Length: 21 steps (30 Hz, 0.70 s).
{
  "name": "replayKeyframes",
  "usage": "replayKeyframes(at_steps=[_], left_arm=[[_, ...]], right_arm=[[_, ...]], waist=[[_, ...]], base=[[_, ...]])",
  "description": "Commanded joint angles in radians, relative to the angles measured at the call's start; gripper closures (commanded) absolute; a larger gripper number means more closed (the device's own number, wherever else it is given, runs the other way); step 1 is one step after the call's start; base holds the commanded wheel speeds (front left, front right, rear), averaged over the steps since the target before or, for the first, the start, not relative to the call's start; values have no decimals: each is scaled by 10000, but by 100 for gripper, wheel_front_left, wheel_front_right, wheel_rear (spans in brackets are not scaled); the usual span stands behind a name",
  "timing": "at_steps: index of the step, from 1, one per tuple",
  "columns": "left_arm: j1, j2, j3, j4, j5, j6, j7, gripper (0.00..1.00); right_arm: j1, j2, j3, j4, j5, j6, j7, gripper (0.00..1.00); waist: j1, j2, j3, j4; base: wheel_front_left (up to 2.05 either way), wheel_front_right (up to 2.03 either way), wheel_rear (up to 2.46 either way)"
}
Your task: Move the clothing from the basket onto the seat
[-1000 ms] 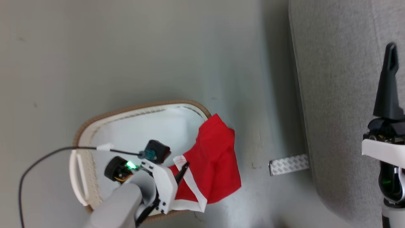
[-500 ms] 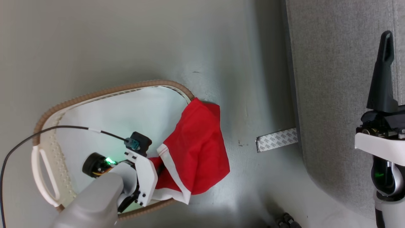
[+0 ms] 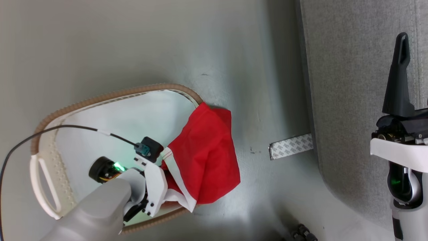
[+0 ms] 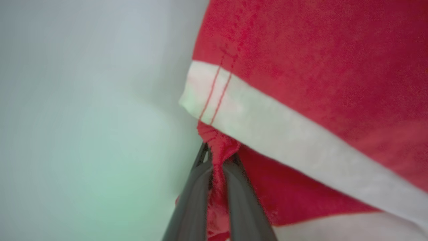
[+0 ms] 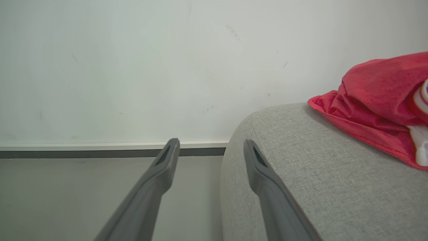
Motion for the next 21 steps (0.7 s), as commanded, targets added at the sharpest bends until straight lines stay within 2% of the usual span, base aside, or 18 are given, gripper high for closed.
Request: replayKeyframes(at_steps=[1, 11, 17, 21], left_arm=[[-121, 82, -121, 105, -240, 16, -210, 100], [164, -265, -519, 295, -1004, 16, -1129, 100], [555, -564, -711, 116, -1420, 16, -2061, 100], [869, -763, -792, -272, -1647, 16, -2944, 100]], right_arm=[[-166, 32, 5, 103, -25, -26, -77, 0], [-92, 22, -33, 375, -214, -26, -85, 0], [263, 8, -148, 623, -308, -26, 60, 0], [730, -176, -249, 855, -229, -26, 246, 0]], waist=[[-1, 0, -157, 78], [-1, 0, -1463, 384], [-1, 0, -2910, 700], [-1, 0, -4265, 1082]], base=[[0, 0, 0], [0, 0, 0], [0, 0, 0], [0, 0, 0]])
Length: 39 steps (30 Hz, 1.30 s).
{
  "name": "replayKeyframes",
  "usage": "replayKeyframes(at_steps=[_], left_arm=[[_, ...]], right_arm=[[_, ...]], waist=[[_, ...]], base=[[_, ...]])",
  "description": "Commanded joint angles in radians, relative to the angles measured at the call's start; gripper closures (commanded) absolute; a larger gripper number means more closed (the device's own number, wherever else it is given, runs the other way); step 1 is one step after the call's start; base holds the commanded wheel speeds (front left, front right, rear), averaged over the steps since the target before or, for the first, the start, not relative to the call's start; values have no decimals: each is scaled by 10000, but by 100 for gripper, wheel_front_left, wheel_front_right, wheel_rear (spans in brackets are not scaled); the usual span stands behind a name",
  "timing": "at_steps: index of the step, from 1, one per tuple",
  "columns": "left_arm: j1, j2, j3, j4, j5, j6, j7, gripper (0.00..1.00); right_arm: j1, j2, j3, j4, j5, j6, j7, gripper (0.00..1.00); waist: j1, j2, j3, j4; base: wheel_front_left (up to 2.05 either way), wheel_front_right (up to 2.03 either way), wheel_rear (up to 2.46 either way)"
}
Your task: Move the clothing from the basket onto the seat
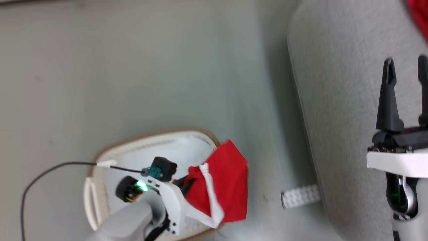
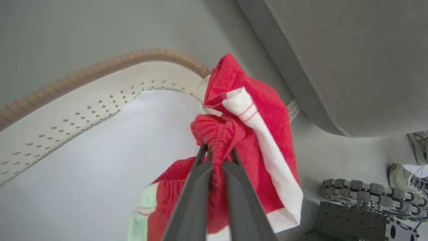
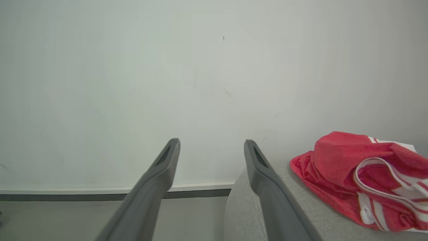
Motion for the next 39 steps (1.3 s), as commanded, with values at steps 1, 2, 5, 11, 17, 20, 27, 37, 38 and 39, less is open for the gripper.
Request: replayKeyframes(at_steps=[1, 2, 5, 11, 17, 20, 27, 37, 38, 39], left_arm=[[235, -110, 47, -280, -300, 16, -363, 100], [308, -150, 82, -441, -415, 16, -497, 100], [424, -153, 123, -800, -627, 16, -666, 100], [646, -120, 711, -2057, -588, 16, -805, 100], [1101, 46, 2010, -3693, 139, 279, -804, 100], [1236, 238, 2509, -4496, 433, 490, -804, 100], [934, 870, 3228, -6099, 688, 1004, -778, 100], [392, 2063, 4240, -8142, 452, 1928, -299, 100], [381, 2147, 4279, -8286, 432, 2004, -229, 100], [382, 2216, 4311, -8401, 414, 2052, -183, 100]], right_arm=[[329, -115, -109, 65, 56, -26, 83, 0], [458, -139, -171, 83, 84, -26, 126, 0], [734, -167, -297, 61, 127, -26, 195, 0], [1515, -271, -631, -54, 227, -26, 539, 0], [2015, -324, -531, -165, 325, -26, 851, 0], [2193, -322, -438, -160, 375, -26, 955, 0], [2518, -278, 11, -57, 503, -26, 1085, 0], [2835, -225, 828, 240, 768, -26, 970, 0], [2840, -228, 887, 269, 779, -26, 961, 0], [2840, -234, 948, 297, 775, -26, 958, 0]], waist=[[1, 0, -1344, 529], [1, 0, -1608, 629], [1, 0, -2108, 825], [1, 0, -3406, 1324], [1, 0, -4392, 1637], [1, 0, -4730, 1724], [1, 0, -5149, 1804], [1, 0, -5451, 1729], [1, 0, -5476, 1724], [1, 0, -5498, 1721]], base=[[0, 0, 0], [0, 0, 0], [0, 0, 0], [0, 0, 0], [0, 0, 0], [0, 0, 0], [0, 0, 0], [0, 0, 0], [0, 0, 0], [0, 0, 0]])
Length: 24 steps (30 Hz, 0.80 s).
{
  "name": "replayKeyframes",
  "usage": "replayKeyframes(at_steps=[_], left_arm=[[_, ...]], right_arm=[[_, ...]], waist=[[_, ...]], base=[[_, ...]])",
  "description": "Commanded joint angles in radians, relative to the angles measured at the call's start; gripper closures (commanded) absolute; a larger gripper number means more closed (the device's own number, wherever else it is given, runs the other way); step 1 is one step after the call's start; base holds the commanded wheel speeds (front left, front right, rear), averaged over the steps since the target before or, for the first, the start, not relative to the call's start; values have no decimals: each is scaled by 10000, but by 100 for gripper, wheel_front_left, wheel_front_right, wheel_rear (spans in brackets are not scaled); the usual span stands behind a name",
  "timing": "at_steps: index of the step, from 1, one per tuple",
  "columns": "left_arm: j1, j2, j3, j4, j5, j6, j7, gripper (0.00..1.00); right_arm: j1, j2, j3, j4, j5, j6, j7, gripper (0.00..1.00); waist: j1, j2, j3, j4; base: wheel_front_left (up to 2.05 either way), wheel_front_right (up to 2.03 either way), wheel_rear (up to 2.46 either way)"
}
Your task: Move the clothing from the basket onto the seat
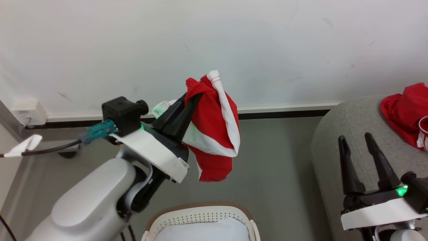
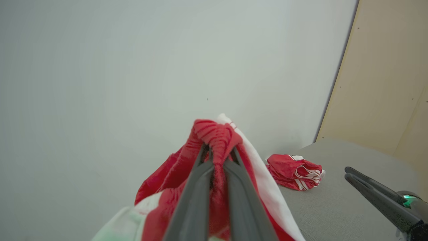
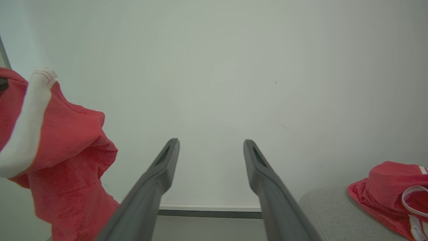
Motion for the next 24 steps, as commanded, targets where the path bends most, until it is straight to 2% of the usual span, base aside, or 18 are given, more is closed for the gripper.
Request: replayKeyframes(at_steps=[1, 10, 15, 24], left_arm=[[-59, 153, 75, -160, -57, 104, 56, 100], [147, 267, 142, -529, -103, 396, 127, 100], [34, 142, 127, -627, -77, 454, 121, 100], [84, -78, -140, -889, -21, 433, 218, 100]], right_arm=[[111, -22, 120, 54, 53, -26, -31, 0], [-162, -610, 1068, 87, 43, -26, 125, 0], [-338, -990, 2180, -15, -26, -26, 108, 0], [-968, -811, 4360, 966, 324, -26, 20, 0]], waist=[[2, -1, -43, -10], [2, -1, -126, -8], [2, -1, -133, 73], [2, -1, -252, 330]], base=[[0, 0, 0], [0, 0, 0], [0, 0, 0], [0, 0, 0]])
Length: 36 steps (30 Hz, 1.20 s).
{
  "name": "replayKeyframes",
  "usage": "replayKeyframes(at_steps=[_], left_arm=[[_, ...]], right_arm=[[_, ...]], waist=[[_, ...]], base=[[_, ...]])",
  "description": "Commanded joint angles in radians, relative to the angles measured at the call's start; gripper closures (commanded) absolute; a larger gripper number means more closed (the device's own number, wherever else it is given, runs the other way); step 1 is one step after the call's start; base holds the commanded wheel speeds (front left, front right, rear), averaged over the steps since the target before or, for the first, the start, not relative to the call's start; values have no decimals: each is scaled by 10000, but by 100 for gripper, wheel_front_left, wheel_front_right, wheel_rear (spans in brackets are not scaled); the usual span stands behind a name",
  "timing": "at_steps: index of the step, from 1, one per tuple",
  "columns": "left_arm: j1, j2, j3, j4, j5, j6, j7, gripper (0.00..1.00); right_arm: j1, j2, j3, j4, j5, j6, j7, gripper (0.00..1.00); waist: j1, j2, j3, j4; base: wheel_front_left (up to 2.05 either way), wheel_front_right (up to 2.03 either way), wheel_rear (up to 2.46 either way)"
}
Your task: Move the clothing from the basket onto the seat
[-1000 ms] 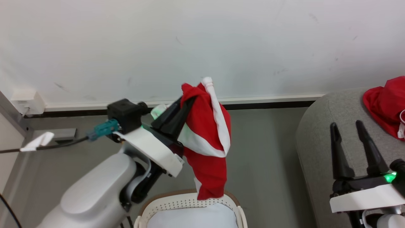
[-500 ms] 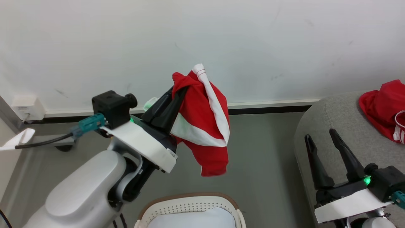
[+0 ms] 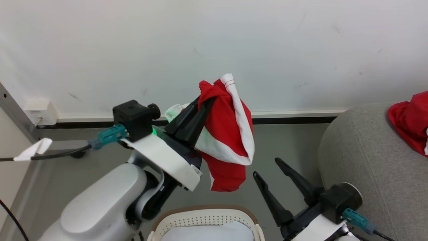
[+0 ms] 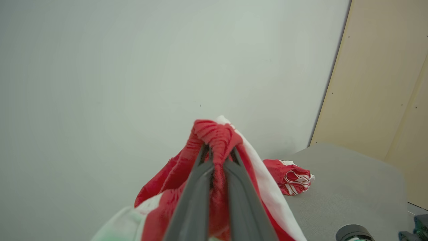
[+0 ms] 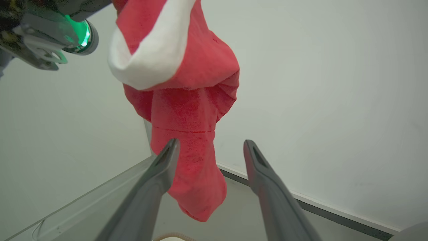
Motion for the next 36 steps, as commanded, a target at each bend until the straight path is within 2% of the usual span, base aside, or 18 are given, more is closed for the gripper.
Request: replayKeyframes(at_steps=[1, 5, 12, 25, 26, 27, 28, 36], left_arm=[[21, -74, -84, -89, 98, -27, 60, 100], [-104, -261, -418, -178, 302, -96, 179, 100], [-163, -703, -984, -395, 471, -231, 434, 100], [172, -1196, -1829, -700, 244, -437, 935, 100], [186, -1194, -1820, -681, 214, -399, 939, 100], [210, -1172, -1801, -655, 203, -365, 935, 100], [240, -1152, -1790, -631, 207, -358, 927, 100], [434, -1010, -1582, -382, -2, -223, 736, 100]], right_arm=[[-245, -27, 299, 295, 70, -26, -79, 0], [-594, 103, 822, 1120, 245, -26, 16, 0], [-1107, 449, 947, 2698, 200, -26, -107, 0], [-1928, 671, 1011, 3920, 497, -26, -762, 0], [-1950, 653, 1038, 3970, 541, -26, -807, 60], [-1965, 630, 1076, 4008, 604, -26, -850, 92], [-1983, 598, 1124, 4036, 652, -26, -883, 100], [-1882, 414, 1286, 4001, 984, -26, -1082, 100]], waist=[[0, 0, -38, 106], [0, 0, -104, 315], [0, 0, -276, 811], [0, 0, -604, 1751], [0, 0, -630, 1819], [0, 0, -648, 1871], [0, 0, -661, 1913], [0, 0, -666, 1981]], base=[[0, 0, 0], [0, 0, 0], [0, 0, 0], [0, 0, 0], [0, 0, 0], [0, 0, 0], [0, 0, 0], [0, 0, 0]])
